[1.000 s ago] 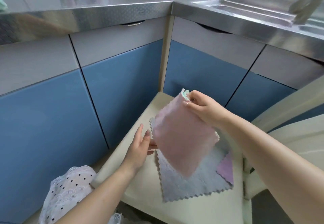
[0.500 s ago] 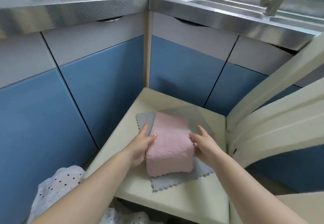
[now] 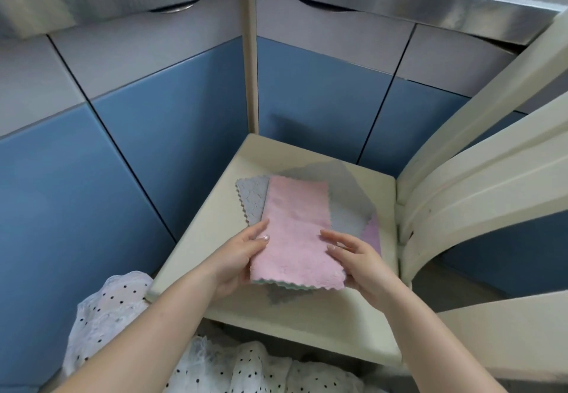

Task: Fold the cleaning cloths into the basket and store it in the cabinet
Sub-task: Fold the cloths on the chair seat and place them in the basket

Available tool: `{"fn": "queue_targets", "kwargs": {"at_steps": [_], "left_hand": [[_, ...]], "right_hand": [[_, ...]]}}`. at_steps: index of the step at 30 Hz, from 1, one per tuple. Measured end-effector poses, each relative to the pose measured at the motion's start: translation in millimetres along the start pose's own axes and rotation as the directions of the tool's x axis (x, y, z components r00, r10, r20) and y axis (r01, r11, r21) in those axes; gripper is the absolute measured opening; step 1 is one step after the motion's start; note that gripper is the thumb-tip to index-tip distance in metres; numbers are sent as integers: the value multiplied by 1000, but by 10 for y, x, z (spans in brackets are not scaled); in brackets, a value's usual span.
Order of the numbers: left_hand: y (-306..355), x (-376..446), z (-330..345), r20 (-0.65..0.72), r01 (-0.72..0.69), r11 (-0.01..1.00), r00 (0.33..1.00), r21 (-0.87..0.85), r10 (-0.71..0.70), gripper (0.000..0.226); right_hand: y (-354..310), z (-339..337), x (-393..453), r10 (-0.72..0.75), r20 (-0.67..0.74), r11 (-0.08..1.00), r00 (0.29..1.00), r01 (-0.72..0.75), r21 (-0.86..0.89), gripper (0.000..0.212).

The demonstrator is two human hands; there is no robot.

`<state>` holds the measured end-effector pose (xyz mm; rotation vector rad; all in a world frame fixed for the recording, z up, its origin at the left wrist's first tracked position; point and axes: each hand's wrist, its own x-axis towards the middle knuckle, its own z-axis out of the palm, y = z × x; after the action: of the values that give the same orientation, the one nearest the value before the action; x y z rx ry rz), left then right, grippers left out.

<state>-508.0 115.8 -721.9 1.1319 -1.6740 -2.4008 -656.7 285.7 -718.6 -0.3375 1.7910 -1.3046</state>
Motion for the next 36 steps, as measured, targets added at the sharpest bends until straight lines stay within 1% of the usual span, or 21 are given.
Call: {"fn": "queue_targets", "kwargs": {"at_steps": [2, 5, 7, 10, 12, 14, 16, 17, 19, 20, 21, 23, 25, 27, 31, 33, 36], "left_hand": [[-70, -81, -22, 8, 62, 998, 998, -13, -62, 35], [-171, -218, -60, 17, 142, 990, 990, 20, -142, 33], [-230, -264, -109, 3, 157, 987, 988, 38, -157, 34], [-303, -289, -195, 27, 122, 988, 992, 94, -125, 39], [-314, -307, -213, 64, 42, 987, 997, 158, -53, 41], [-298, -307, -207, 53, -57, 969, 998, 240, 46, 41], [-254, -233, -204, 13, -152, 930, 987, 334, 157, 35], [-228, -177, -204, -8, -203, 902, 975, 382, 223, 30], [-128, -19, -182, -81, -286, 837, 928, 466, 363, 15], [-56, 78, -166, -119, -318, 817, 899, 481, 421, 10], [17, 165, -139, -148, -341, 810, 877, 477, 457, 9], [162, 379, -92, -163, -366, 819, 865, 442, 475, 10], [257, 632, -70, -182, -347, 840, 874, 418, 451, 13], [333, 877, -53, -241, -299, 880, 883, 370, 402, 18], [419, 1249, -24, -336, -225, 913, 878, 339, 341, 29], [454, 1372, -30, -352, -190, 918, 881, 348, 315, 27], [515, 1508, -61, -364, -150, 928, 889, 341, 278, 23]], "right_hand": [[78, 17, -77, 52, 21, 999, 998, -52, 12, 27], [261, 5, -171, 119, 73, 992, 990, -122, 39, 34], [351, -14, -234, 154, 99, 988, 983, -155, 3, 39], [421, -17, -313, 107, 109, 990, 988, -96, -103, 46], [444, -5, -322, 42, 80, 993, 996, -33, -114, 49], [443, 6, -303, -21, 25, 995, 999, 23, -98, 48], [417, 14, -249, -101, -40, 992, 994, 97, -76, 38], [391, 24, -216, -156, -76, 986, 985, 151, -75, 29], [294, 29, -96, -286, -187, 954, 940, 262, -146, 14], [236, 27, 2, -339, -246, 936, 908, 297, -191, 11], [175, 27, 97, -372, -286, 922, 883, 317, -222, 11], [24, 23, 293, -383, -317, 921, 868, 333, -201, 14], [-117, 22, 477, -333, -325, 942, 885, 293, -164, 17], [-205, 0, 687, -291, -347, 952, 892, 235, -194, 19], [-319, -54, 1052, -240, -383, 928, 892, 96, -360, 17], [-364, -74, 1150, -221, -377, 902, 900, 42, -429, 21], [-391, -88, 1280, -172, -374, 881, 911, -28, -472, 24]]}}
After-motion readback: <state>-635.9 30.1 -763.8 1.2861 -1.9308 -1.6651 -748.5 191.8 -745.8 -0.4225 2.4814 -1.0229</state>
